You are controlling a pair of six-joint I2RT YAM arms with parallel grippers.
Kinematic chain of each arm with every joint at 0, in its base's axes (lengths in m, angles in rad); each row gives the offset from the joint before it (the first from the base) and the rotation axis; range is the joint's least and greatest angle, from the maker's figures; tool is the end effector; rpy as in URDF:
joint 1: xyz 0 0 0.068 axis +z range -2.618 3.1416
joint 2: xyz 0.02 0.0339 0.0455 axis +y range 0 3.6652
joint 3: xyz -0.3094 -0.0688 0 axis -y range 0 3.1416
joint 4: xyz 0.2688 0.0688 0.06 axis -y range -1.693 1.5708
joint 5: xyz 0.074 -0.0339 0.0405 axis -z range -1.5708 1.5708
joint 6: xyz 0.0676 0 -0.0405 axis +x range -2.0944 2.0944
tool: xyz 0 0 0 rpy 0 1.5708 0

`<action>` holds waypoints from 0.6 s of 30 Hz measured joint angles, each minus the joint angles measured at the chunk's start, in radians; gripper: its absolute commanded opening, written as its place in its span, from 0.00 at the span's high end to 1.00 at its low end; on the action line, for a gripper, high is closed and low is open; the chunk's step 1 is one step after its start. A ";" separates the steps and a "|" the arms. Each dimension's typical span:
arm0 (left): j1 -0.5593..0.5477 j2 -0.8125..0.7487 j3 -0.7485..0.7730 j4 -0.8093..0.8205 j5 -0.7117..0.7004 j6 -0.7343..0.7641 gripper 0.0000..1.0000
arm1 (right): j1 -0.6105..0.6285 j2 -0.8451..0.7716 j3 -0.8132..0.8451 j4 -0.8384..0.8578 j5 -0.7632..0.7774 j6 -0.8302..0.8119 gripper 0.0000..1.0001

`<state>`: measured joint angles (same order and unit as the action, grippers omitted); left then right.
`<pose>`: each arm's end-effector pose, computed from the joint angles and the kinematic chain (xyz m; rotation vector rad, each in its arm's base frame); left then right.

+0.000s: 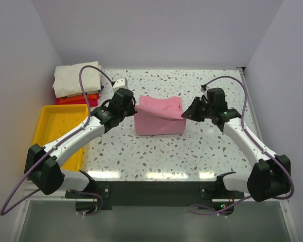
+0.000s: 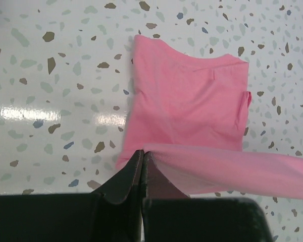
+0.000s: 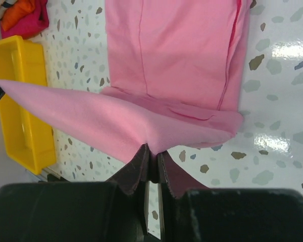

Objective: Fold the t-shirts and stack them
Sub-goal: Fold the tshirt

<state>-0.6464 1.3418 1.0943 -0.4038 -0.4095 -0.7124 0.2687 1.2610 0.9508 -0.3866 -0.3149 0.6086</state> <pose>0.2822 -0.1792 0.3247 -0.2942 2.1586 -0.3241 0.2895 0.1014 0.2945 0.2261 2.3497 0.8054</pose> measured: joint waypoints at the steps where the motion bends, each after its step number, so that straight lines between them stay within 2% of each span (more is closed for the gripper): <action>1: 0.009 0.011 0.007 0.005 0.008 0.003 1.00 | -0.003 0.010 0.007 0.004 -0.009 0.000 1.00; 18: 0.156 0.279 0.178 0.082 0.164 0.097 1.00 | -0.065 0.219 0.164 0.035 -0.074 0.001 1.00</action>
<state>-0.4908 1.6211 1.2720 -0.3214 -0.2455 -0.6159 0.2039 1.4796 1.1145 -0.3515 -0.3885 0.6094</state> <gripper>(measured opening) 0.013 0.098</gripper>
